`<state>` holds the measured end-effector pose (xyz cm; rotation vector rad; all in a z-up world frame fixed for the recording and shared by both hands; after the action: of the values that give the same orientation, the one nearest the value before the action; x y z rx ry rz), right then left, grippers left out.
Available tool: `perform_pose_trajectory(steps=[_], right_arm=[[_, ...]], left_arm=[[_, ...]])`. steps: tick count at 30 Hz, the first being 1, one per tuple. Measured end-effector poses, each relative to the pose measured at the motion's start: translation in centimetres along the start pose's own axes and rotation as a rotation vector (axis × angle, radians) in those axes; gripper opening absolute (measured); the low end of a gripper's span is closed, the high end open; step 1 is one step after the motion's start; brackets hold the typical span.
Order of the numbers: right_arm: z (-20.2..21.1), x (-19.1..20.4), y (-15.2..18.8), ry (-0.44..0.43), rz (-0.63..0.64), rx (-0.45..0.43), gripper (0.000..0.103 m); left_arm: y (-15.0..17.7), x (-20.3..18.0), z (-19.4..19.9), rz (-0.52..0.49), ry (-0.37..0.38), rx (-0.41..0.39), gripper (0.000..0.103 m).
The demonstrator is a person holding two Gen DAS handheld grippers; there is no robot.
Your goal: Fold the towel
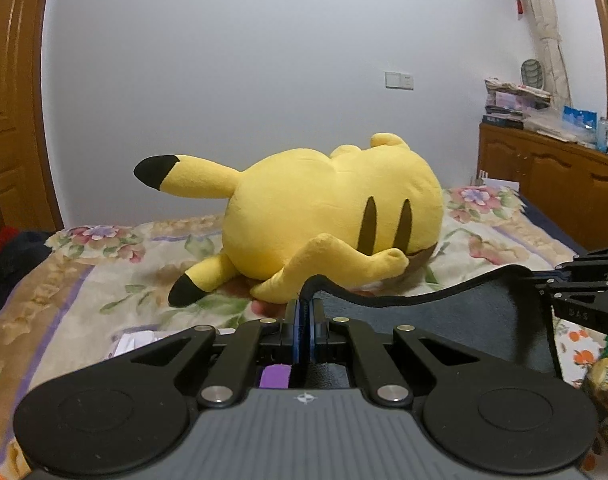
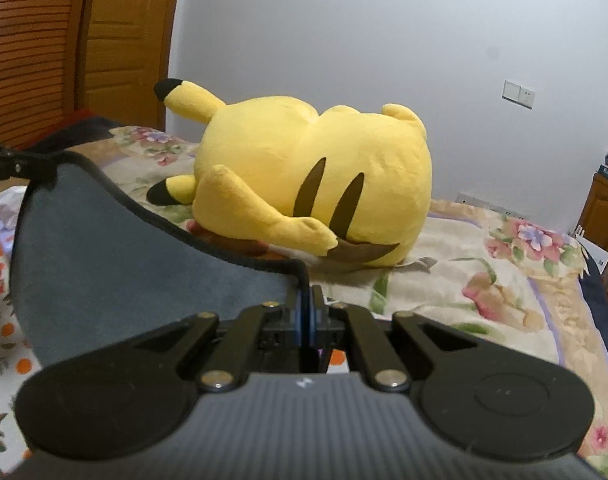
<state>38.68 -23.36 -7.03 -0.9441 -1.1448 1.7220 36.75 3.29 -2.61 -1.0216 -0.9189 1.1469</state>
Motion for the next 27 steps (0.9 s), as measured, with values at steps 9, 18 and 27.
perform_pose_trajectory(steps=[9,18,27], right_arm=[[-2.9,0.5,0.5,0.04,0.063,-0.008,0.004],[-5.3,0.6,2.0,0.069,0.055,0.067,0.004],[-6.6,1.5,3.2,0.065,0.076,0.121,0.004]], left_arm=[[1.6,0.5,-3.0,0.007,-0.057,-0.001,0.005],[3.7,0.5,-6.2,0.003,-0.082,0.038,0.005],[5.7,0.6,-7.7,-0.018,-0.1,0.094,0.005]])
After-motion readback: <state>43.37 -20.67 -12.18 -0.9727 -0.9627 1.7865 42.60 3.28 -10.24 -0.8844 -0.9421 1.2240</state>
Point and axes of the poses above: each gripper's, at about its wrist camera, not at the fingertips, and z roughly against the way its jaws point, x to its left, y to its underside, the point moved 1 cm from there along -z, roughly the way its jaws point, and after that the axes turned 8 degrees about -x, right-handed, at the moved point
